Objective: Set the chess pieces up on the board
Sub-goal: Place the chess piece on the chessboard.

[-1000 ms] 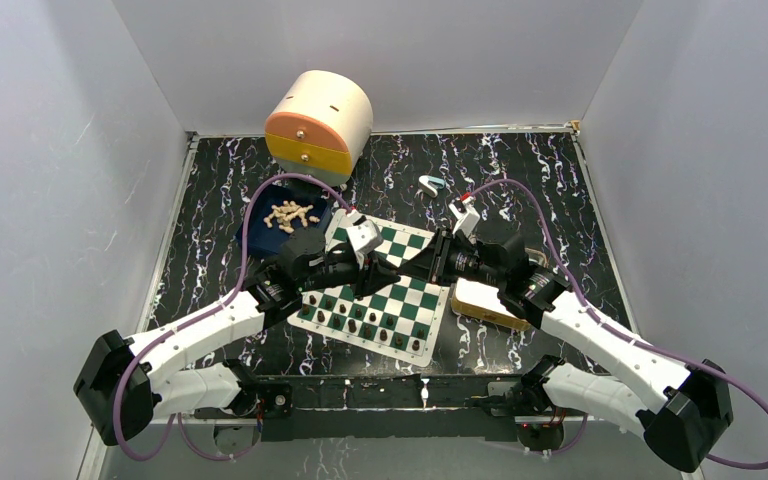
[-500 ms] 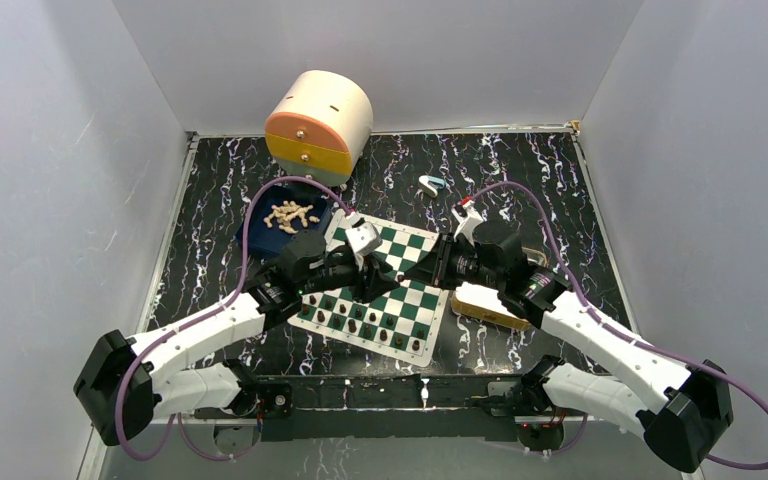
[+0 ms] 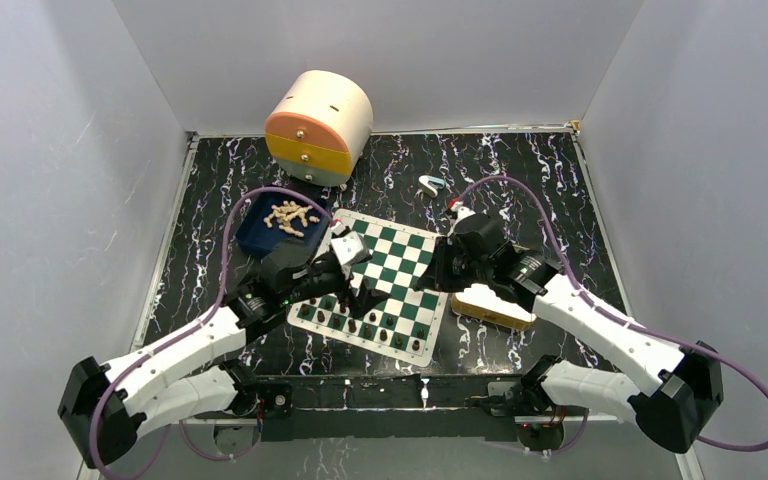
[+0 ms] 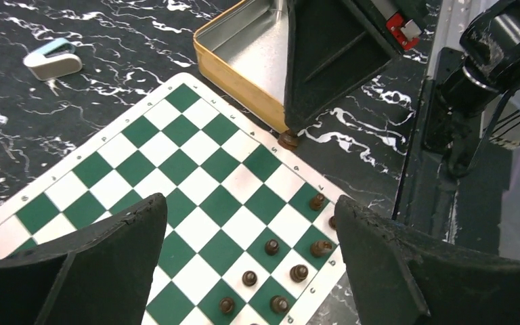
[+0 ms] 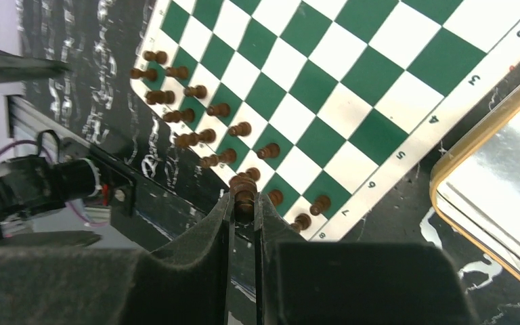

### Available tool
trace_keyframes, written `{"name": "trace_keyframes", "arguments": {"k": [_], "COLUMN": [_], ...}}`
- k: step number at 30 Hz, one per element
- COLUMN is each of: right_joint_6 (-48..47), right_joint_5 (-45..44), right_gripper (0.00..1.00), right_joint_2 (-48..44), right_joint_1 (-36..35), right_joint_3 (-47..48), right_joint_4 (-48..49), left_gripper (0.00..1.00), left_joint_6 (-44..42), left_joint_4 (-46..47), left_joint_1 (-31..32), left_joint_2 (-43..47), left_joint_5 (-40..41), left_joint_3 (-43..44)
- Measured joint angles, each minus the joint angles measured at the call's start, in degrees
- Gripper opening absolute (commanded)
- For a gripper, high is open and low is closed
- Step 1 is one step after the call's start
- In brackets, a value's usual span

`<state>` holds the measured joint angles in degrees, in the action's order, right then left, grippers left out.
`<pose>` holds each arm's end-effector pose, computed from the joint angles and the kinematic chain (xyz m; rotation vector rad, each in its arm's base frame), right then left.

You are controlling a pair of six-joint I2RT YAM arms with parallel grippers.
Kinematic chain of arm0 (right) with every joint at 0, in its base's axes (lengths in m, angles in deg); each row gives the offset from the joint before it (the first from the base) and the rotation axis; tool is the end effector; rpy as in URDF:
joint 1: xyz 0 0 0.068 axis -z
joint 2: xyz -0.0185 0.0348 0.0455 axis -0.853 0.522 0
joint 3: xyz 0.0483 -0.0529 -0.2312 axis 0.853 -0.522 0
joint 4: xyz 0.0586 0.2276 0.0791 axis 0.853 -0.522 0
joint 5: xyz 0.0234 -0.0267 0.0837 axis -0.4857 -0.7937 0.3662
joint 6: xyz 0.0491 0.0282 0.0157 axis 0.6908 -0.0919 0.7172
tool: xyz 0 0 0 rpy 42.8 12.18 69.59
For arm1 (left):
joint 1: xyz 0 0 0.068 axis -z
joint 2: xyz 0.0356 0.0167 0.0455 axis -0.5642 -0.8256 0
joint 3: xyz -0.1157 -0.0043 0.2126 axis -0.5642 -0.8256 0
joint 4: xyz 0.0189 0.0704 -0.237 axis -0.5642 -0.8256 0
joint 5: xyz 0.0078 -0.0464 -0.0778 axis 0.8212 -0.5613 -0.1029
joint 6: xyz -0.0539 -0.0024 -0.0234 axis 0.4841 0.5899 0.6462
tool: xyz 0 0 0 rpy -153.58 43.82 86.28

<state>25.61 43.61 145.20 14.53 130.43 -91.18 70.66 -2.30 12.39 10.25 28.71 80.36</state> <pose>0.1665 0.1650 0.2631 -0.1304 2.3651 0.8425 0.1539 -0.1857 0.2694 0.9825 1.4788 -0.8789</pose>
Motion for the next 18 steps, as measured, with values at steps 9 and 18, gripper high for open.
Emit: {"name": "trace_keyframes", "arguments": {"k": [9,18], "right_joint_6": [-0.66,0.04], "right_joint_5": [-9.46,-16.5], "right_gripper": [0.14,0.15], "right_joint_2": [8.41,17.42], "right_joint_1": [-9.81,-16.61], "right_joint_3": [4.68,6.71], "right_joint_4": [-6.86,-8.04], "left_gripper": [0.92,0.91], "left_joint_6": [-9.2,-15.56], "left_joint_4": [-5.29,-9.33], "left_joint_1": [0.0,0.0], "left_joint_2": [15.39,25.49], "left_joint_5": [5.62,13.9], "left_joint_3": [-5.68,-6.84]}}
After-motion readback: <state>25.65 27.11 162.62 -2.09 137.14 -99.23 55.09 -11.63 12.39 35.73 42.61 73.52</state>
